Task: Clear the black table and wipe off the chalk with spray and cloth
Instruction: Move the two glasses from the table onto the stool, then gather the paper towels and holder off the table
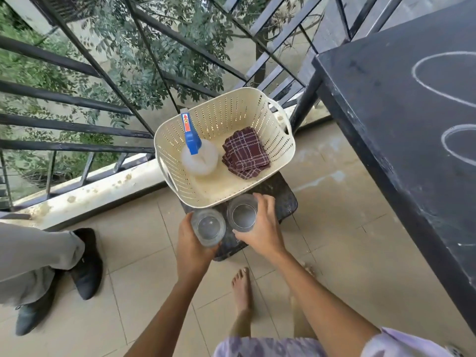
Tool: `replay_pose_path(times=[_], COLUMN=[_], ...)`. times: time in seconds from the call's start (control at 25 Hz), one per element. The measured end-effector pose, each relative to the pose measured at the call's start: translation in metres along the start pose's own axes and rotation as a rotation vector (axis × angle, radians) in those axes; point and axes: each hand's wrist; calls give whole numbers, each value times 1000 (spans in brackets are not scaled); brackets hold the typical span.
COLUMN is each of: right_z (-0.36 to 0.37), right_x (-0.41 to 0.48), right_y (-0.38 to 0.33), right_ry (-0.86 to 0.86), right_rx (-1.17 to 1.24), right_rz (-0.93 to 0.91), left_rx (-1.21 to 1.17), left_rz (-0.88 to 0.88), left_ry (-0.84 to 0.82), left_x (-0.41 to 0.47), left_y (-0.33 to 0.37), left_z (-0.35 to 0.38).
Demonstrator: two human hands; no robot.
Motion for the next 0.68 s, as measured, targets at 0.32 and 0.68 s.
replay_pose_path(times=[0.32, 0.68], right_z=[-26, -182], right_x=[-13, -44], right_y=[-28, -125], right_ry=[13, 466], right_rx=[-38, 64], right_rz=[-76, -369], left_rx=[273, 96], left_rz=[136, 667], left_ry=[30, 83], left_x=[-26, -23], left_y=[38, 237], left_z=[-21, -65])
Point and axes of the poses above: each hand's wrist, its own x-axis towards the middle knuckle, its own z-axis out of the palm, y = z × x, and after that the axes turned 3 degrees about x, right-handed
